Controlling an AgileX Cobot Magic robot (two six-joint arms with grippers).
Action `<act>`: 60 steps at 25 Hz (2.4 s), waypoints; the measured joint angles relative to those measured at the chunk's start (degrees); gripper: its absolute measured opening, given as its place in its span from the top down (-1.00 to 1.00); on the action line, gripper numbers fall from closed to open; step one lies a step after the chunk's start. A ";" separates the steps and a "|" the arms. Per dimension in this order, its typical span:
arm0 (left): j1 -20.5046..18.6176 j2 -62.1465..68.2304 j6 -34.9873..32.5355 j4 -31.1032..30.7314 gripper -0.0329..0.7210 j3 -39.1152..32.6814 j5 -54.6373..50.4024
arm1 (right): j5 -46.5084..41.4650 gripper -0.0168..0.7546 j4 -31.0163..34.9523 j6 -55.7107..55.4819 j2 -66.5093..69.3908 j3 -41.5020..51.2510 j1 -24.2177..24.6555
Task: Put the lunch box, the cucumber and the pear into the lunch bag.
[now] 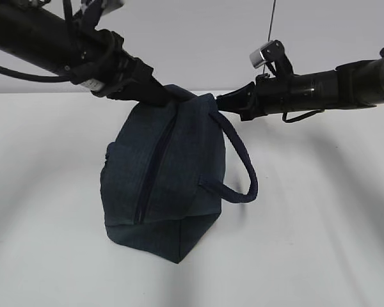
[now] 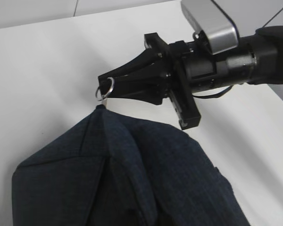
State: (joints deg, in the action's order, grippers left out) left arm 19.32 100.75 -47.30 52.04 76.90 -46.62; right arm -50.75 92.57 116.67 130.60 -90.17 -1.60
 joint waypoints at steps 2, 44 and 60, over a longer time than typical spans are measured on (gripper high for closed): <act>0.06 0.79 1.00 0.05 0.80 0.17 0.96 | 0.21 0.96 0.12 0.00 0.00 0.00 0.29; 2.28 12.64 1.36 1.57 0.48 13.47 7.56 | -6.09 0.96 3.87 -3.91 -0.20 0.00 0.44; 2.38 12.16 -6.45 4.97 0.85 13.47 3.82 | 1.72 0.96 -0.04 -3.91 -0.32 0.00 0.20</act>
State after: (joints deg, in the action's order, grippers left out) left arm 21.70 112.91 -53.75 57.01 90.38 -42.80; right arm -49.03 92.53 112.77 130.28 -90.17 -1.40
